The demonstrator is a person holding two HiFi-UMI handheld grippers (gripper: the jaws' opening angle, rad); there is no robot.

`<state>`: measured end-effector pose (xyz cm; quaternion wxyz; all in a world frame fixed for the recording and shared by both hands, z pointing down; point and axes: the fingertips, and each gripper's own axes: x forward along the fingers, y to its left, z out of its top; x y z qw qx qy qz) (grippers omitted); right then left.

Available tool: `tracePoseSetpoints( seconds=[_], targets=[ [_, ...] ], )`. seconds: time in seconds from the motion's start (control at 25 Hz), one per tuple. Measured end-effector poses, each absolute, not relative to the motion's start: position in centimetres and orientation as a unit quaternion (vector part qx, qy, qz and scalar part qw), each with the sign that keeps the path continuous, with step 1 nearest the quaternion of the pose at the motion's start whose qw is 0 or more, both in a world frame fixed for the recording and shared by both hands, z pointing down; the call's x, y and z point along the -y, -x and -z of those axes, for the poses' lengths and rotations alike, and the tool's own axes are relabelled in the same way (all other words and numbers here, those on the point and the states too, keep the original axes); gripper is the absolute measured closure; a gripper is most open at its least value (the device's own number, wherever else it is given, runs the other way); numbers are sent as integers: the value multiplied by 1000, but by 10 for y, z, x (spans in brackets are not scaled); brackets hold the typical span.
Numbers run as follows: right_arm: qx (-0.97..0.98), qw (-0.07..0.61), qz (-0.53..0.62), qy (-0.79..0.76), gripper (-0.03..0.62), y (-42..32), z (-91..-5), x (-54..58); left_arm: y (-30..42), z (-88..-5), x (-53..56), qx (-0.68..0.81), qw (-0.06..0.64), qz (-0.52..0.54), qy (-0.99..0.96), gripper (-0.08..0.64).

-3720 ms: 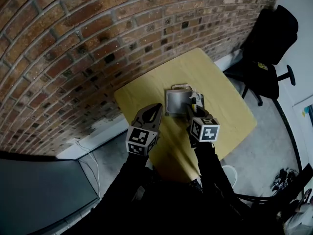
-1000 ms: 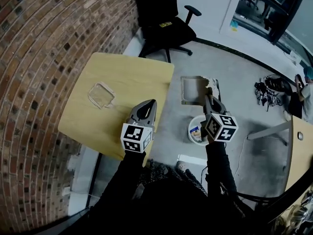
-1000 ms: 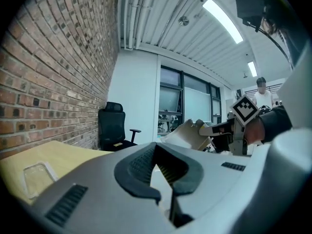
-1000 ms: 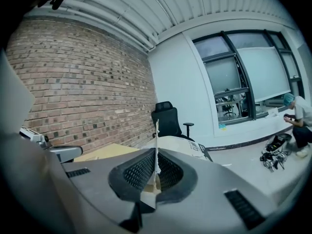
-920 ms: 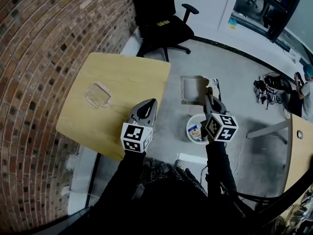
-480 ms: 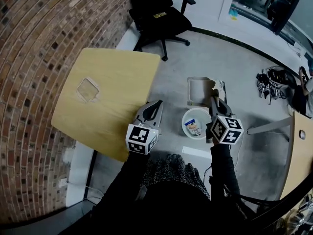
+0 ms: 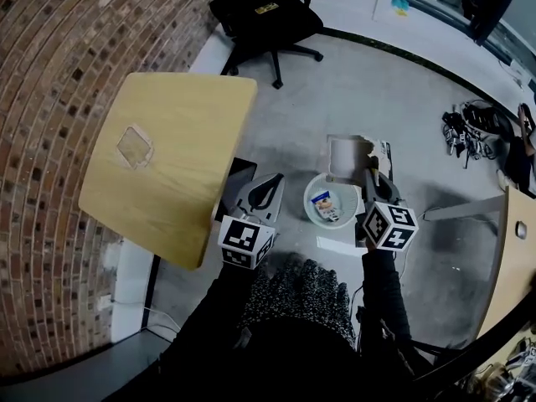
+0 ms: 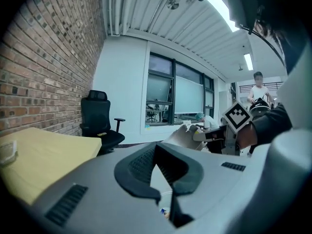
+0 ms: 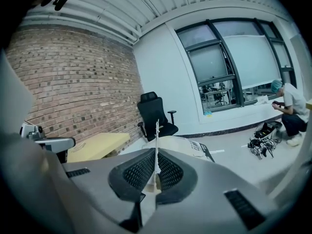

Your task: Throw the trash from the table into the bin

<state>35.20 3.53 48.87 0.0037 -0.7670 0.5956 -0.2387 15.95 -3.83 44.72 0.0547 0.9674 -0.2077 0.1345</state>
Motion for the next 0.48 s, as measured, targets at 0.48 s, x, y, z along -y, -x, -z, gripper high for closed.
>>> tracePoseSetpoints(
  seconds=[0.48],
  targets=[
    [-572,-1,269,775,580,-367,-550,-42,-202,-483,50,162,60,-146,-974,554]
  ],
)
